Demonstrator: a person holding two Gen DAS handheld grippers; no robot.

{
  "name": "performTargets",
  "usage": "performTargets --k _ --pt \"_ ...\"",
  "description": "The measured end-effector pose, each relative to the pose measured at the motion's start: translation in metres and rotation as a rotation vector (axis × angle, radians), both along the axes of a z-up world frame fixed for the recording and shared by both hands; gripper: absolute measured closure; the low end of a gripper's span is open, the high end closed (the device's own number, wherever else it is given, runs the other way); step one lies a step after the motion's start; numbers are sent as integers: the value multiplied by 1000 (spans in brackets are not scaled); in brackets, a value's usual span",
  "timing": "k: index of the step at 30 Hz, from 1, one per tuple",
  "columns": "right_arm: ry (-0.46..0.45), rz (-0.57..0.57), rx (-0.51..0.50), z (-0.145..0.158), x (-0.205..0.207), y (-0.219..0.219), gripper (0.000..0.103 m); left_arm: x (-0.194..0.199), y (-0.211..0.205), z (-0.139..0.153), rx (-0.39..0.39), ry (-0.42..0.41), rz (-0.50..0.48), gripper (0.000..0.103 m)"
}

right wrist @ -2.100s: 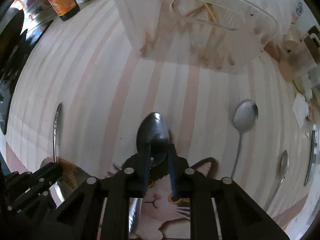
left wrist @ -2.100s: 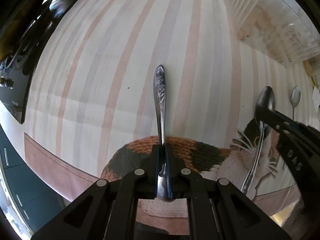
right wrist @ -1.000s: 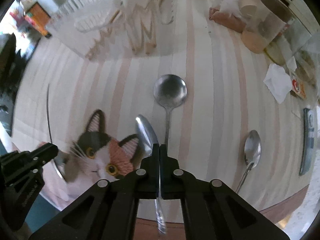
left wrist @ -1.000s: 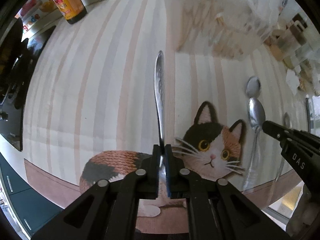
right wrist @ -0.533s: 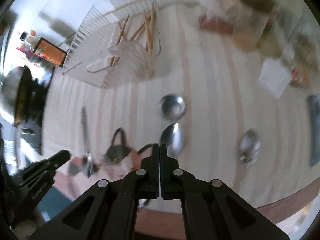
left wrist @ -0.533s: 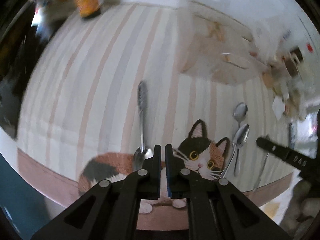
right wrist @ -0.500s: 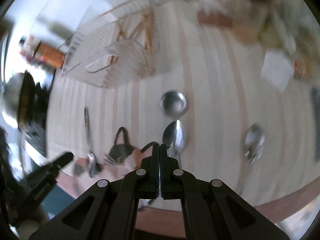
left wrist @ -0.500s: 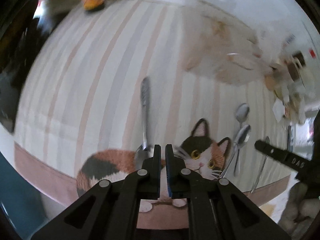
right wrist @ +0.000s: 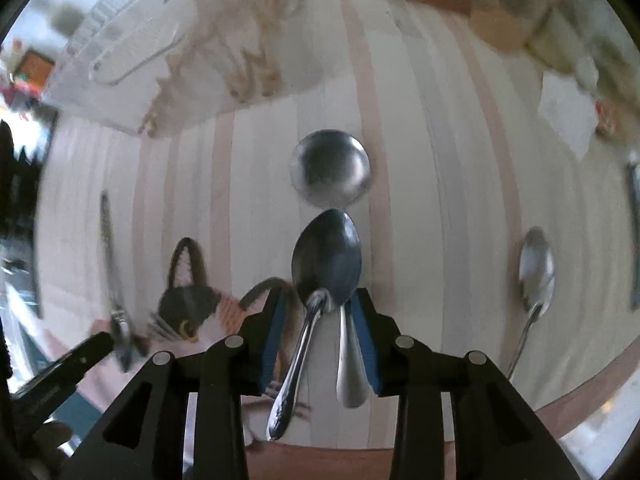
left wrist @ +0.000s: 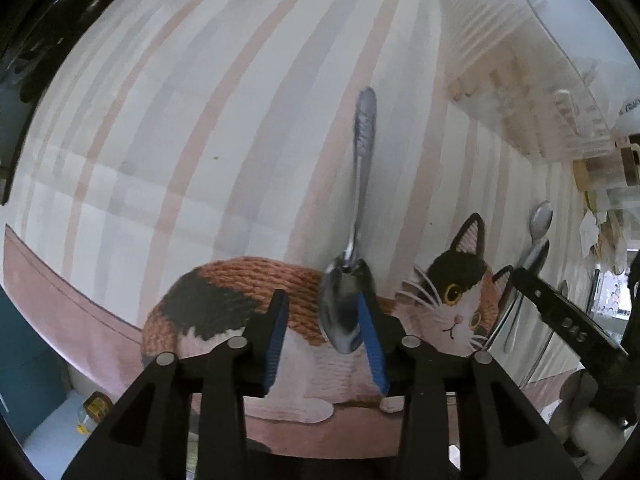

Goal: Organize utensils
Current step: 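Carry the spoon into the clear rack and open the left tool while the right tool holds the knife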

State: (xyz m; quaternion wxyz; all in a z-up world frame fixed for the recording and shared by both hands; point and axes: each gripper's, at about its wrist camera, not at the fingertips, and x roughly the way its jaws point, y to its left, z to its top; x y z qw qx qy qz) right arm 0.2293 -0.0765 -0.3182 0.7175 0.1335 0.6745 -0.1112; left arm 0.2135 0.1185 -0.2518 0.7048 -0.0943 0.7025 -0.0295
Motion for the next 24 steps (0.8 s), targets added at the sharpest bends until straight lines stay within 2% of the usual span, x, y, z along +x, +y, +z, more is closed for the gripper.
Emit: performTargets --k 3,6,9,11,13,19,24 --pt "-20 74 -127 -2 5 22 75 3 -12 -5 4 7 -35 59" --pt "-38 116 -140 -3 4 33 92 5 -30 -9 53 0 -98 49" --pt "-44 127 -125 -4 1 34 96 5 -48 -12 133 -8 -160 49" --pt "-48 130 -118 -3 -2 35 98 4 -58 -14 179 -27 -196 51" --pt "-50 121 -100 -2 -5 31 99 2 -67 -13 201 -56 -229 72" --pt "-74 62 -36 5 -18 0 100 3 -78 -12 195 -49 -239 72" --pt "-106 15 6 18 -28 -21 100 1 -66 22 185 -96 -237 72"
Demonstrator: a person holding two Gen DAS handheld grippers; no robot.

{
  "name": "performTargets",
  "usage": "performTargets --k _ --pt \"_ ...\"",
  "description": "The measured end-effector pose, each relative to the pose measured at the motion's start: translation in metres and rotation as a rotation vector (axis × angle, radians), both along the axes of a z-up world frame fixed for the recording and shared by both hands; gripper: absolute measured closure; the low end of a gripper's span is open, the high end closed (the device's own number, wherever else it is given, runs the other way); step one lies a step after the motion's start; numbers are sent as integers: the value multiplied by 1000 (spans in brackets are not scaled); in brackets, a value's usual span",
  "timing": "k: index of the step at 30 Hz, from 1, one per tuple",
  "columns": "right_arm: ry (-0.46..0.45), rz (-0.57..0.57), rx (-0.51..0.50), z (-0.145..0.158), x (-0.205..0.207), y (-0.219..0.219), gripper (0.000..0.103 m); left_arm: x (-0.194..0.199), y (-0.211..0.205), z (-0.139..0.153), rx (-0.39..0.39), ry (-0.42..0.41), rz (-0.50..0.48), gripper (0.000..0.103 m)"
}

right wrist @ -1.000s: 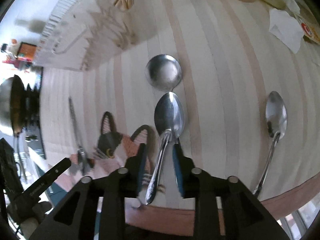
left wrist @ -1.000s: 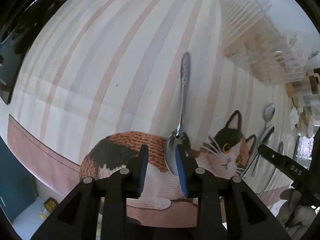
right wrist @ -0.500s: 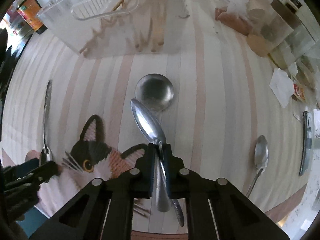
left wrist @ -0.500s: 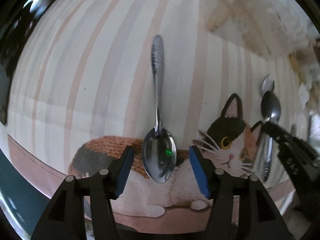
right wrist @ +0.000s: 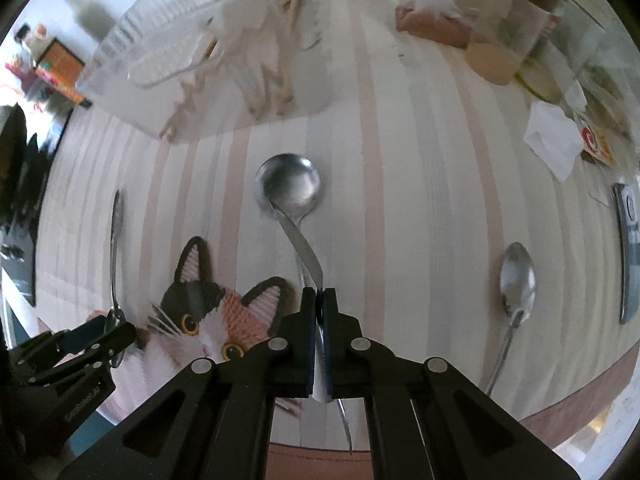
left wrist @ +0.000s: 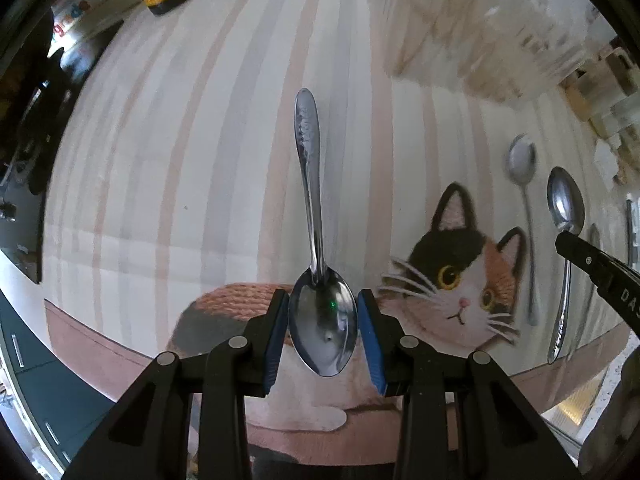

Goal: Organize utensils
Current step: 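Carry the spoon into the clear rack and open the left tool while the right tool holds the knife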

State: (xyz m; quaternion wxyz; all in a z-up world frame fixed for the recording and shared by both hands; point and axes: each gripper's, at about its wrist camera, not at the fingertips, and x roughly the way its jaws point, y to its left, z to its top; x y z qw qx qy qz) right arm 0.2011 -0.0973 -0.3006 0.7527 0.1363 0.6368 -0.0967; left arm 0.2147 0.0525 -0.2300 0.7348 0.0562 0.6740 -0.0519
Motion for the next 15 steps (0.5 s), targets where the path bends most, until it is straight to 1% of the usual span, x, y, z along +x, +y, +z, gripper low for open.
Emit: performTargets --k 3,6,12,13,15 --pt "-25 -32 38 14 -10 -13 100 -5 6 21 -8 -39 -7 72" --pt "-51 -62 75 26 -14 -27 100 -4 4 44 -22 -86 -12 72" --pt "-121 -106 132 66 -15 -45 100 3 -1 97 -68 -185 -17 72" --pt "-133 -110 142 73 -15 -48 100 5 1 100 -76 -196 -21 72" --pt "-158 -109 155 87 -11 -50 100 9 -3 121 -96 -233 -28 72"
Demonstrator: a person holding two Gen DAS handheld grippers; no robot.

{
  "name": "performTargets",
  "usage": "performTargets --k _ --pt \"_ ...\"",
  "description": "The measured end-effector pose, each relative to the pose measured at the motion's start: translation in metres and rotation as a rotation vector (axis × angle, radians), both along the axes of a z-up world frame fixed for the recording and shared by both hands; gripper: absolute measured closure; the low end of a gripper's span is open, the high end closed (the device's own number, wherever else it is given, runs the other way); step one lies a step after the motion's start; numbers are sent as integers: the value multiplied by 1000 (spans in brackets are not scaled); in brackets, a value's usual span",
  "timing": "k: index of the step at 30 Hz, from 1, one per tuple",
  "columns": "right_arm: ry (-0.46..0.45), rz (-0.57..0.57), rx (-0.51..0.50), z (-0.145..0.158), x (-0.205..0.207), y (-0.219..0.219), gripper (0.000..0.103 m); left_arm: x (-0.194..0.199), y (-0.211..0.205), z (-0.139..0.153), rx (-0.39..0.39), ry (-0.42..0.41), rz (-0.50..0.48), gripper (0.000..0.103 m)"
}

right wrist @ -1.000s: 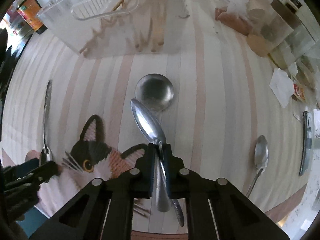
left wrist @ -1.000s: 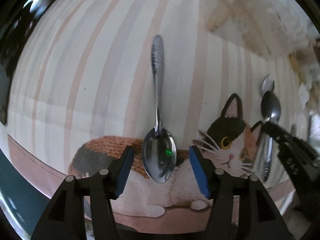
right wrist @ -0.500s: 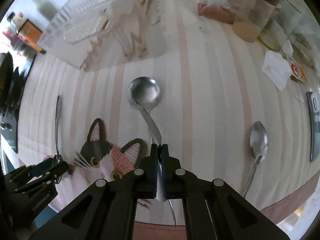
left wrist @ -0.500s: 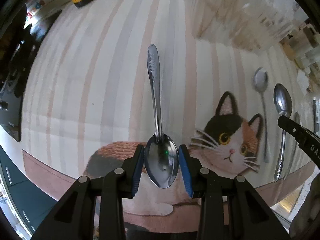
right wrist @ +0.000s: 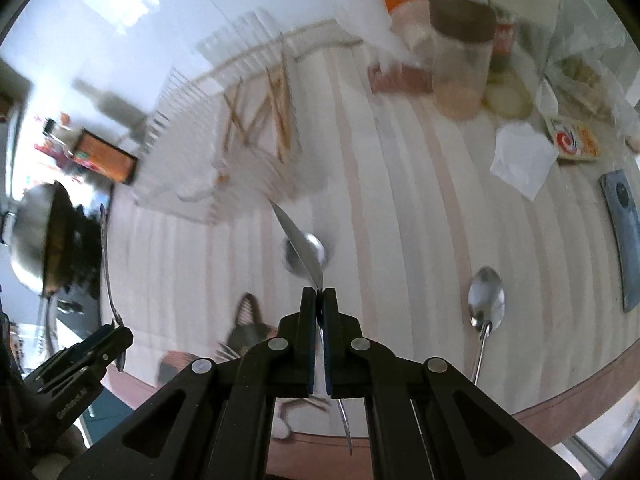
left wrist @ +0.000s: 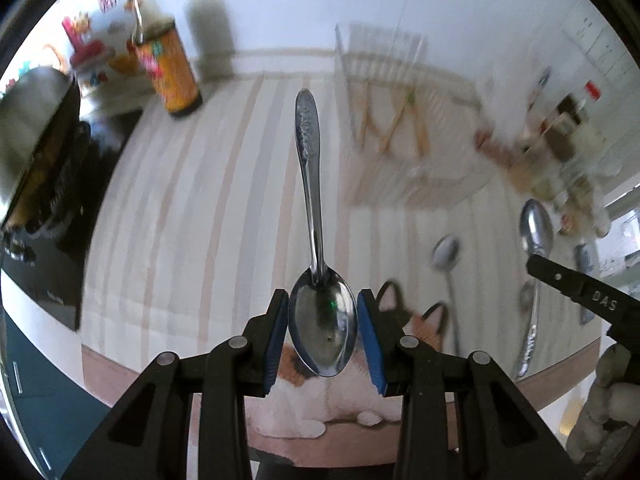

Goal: Organize utensils
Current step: 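Carry the spoon into the clear rack and open the left tool while the right tool holds the knife, then lower the open left tool onto another spoon and close it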

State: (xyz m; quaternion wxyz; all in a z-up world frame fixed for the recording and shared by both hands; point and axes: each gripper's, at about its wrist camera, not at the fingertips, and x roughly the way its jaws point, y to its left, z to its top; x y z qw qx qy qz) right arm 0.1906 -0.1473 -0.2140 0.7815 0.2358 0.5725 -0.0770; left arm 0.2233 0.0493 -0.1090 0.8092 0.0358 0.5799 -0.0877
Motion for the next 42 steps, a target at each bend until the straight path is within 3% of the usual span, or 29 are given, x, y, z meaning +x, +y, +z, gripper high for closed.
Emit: performTargets --k 6,12,19,22,24,26,29,32,34,35,36,38,42 --pt "-104 10 21 48 35 0 100 31 -20 45 -72 -93 -44 72" --pt "-168 3 20 77 101 -5 100 98 -52 54 -158 -60 -75 71" --pt "-128 -17 20 67 177 -17 100 167 -66 17 -210 96 -43 70" --pt "-84 4 41 52 198 -19 99 175 -68 13 -136 77 -32 69" --pt "-46 18 80 41 203 -20 96 173 -66 16 -111 48 -22 59" --pt "-40 21 58 40 201 -22 73 169 -62 20 -83 8 -7 45" --pt "-49 15 9 46 184 -27 67 154 -57 30 -19 -86 0 36" --pt "-81 -9 -62 56 155 -34 59 130 -52 35 71 -206 28 0" --pt "-120 -38 -106 63 128 -43 48 111 -50 33 95 -246 37 0" --pt "-144 -50 -117 66 115 -46 37 104 -49 29 105 -239 40 0" --pt "-166 -66 -135 68 99 -50 33 95 -49 22 114 -225 42 0" --pt "-167 -104 -167 66 69 -59 31 82 -50 8 101 -188 40 0" --pt "-63 -172 -152 41 11 -83 31 56 -58 -30 148 -105 44 0"
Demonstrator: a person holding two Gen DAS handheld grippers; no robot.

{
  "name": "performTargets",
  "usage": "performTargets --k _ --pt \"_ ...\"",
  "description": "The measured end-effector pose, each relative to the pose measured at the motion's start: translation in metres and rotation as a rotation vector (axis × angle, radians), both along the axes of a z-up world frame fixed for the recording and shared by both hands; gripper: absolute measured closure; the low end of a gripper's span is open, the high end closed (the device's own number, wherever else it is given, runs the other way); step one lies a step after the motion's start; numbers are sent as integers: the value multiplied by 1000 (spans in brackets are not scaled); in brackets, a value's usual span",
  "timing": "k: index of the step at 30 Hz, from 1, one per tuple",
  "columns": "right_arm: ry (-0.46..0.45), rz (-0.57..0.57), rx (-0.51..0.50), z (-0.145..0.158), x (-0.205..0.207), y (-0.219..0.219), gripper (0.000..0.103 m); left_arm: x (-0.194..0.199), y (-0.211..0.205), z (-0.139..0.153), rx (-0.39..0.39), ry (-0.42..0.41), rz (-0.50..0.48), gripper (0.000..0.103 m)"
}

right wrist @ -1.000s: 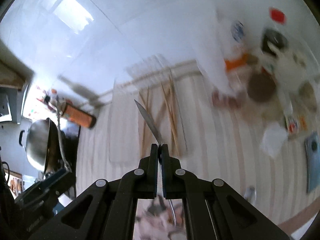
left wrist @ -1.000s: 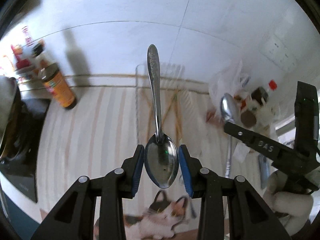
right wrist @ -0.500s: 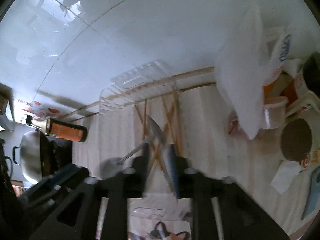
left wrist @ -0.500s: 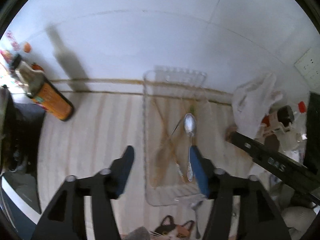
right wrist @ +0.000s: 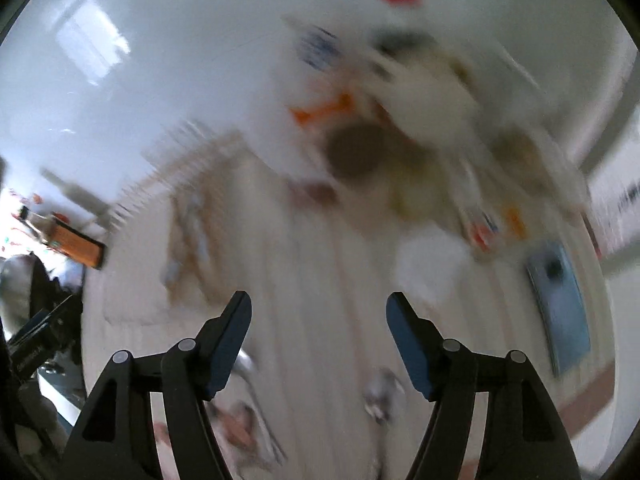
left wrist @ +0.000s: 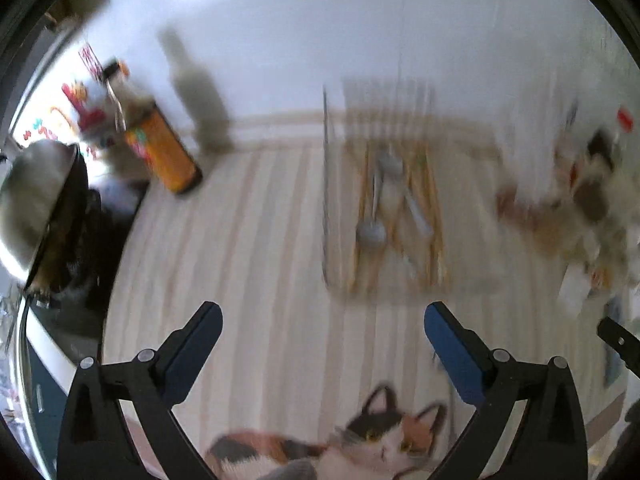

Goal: Organize utensils
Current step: 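Lower the open left tool onto another spoon and close it, then lift the spoon with the left tool into the rack and open it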

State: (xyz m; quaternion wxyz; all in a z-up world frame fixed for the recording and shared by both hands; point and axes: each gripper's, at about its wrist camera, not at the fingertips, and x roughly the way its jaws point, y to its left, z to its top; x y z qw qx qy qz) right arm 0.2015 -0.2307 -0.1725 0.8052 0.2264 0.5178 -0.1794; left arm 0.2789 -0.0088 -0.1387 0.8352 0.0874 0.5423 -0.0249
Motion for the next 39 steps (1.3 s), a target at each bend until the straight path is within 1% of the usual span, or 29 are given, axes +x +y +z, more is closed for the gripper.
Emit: performTargets --k 3,4,5,6,7,9,11,12,13,14,15,16,19,21,22,23,25,26,27,28,29,30,31,32,35,39 --pt "110 -44 47 -36 -36 -12 32 -18 -9 -36 16 99 -4 0" --pt "139 -56 63 -48 -46 -13 34 -23 -12 -43 19 119 -10 0" --pt "162 -60 71 -58 -51 -12 39 -27 -16 -52 26 145 -13 0" --pt "195 -60 85 -72 -58 -11 41 -31 -18 -63 24 185 -10 0" --pt "214 -58 92 -81 -63 -9 45 -34 -20 -71 19 210 -9 0" --pt "247 -40 107 -101 -70 -2 49 -37 -23 -84 -4 264 -5 1" --pt "270 -21 105 -116 -71 5 56 -39 -27 -92 -26 300 -5 2" --pt "262 -5 66 -118 -71 10 59 -40 -31 -96 -44 319 -7 4" --pt "262 13 31 -117 -69 16 73 -40 -34 -99 -54 327 -9 4" --pt "277 38 19 -120 -66 20 85 -40 -39 -101 -65 337 -14 6" --pt "280 47 -23 -119 -64 23 91 -39 -45 -103 -72 339 -22 10" --pt "276 51 -30 -117 -64 24 94 -38 -52 -105 -82 345 -28 10" --pt "273 24 -48 -116 -67 19 96 -32 -69 -110 -116 362 -24 11" --pt "271 0 -47 -115 -70 11 97 -27 -79 -114 -114 355 -19 12" --pt "270 -10 -39 -114 -72 6 97 -24 -85 -116 -107 348 -20 15" --pt "272 -16 -38 -113 -73 2 97 -22 -91 -117 -88 339 -22 22" --pt "275 -25 -34 -112 -77 -6 97 -20 -105 -120 -67 323 -28 29" --pt "274 -30 -32 -112 -78 -9 97 -20 -110 -122 -50 314 -31 40" --pt "279 -35 -36 -112 -79 -11 97 -21 -116 -123 -32 304 -43 46" --pt "278 -37 -35 -111 -81 -15 97 -22 -121 -120 -34 271 -57 52" --pt "277 -39 -33 -110 -81 -18 97 -24 -125 -119 -40 257 -78 63" --pt "278 -40 -34 -110 -82 -19 97 -25 -128 -118 -47 253 -94 78" --pt "279 -39 -35 -109 -83 -19 97 -27 -131 -116 -49 249 -114 87" --pt "279 -38 -34 -110 -82 -21 98 -28 -134 -116 -33 240 -132 99" --pt "280 -34 -24 -113 -77 -16 100 -36 -139 -115 -1 219 -181 99" --pt "282 -12 -10 -113 -77 -7 100 -51 -119 -115 4 222 -209 100"
